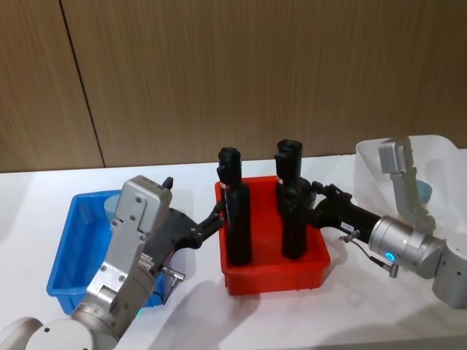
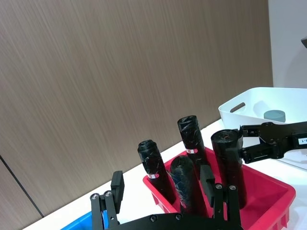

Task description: Pick the cotton swabs from the blue box and place them into the white box.

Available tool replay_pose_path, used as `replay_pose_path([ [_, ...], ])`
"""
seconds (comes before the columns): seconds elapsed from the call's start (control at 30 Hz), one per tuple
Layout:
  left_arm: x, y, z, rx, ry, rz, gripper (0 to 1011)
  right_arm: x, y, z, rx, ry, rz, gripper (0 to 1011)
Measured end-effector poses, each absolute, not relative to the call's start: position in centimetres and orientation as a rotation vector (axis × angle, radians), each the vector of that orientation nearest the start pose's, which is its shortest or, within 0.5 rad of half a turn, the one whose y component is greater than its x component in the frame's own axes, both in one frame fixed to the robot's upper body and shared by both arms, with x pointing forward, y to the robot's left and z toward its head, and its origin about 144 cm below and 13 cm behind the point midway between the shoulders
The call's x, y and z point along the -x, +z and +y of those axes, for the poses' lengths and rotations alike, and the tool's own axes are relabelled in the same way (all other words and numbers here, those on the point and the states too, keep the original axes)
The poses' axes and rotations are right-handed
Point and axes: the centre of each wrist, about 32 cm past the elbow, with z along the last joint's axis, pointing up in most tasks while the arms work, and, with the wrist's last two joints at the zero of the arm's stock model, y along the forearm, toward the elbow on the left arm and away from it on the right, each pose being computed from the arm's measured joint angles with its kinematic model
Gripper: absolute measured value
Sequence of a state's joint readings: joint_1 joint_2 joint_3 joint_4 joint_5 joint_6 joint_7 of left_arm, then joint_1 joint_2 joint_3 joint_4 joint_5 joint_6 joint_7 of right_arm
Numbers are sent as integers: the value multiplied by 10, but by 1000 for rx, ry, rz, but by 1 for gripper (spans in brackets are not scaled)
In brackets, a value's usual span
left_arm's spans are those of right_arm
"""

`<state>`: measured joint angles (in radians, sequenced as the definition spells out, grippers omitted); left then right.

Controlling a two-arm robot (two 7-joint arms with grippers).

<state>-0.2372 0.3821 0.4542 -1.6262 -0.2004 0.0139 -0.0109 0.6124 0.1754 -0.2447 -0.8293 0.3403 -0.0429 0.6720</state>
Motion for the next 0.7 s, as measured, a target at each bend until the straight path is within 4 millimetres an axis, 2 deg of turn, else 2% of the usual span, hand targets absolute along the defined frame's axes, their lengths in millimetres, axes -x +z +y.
replay_pose_path([
  [0.7,-492,1204,198,-61,1124,-268,1004,-637,1156,-253,18,-805,133,1001],
])
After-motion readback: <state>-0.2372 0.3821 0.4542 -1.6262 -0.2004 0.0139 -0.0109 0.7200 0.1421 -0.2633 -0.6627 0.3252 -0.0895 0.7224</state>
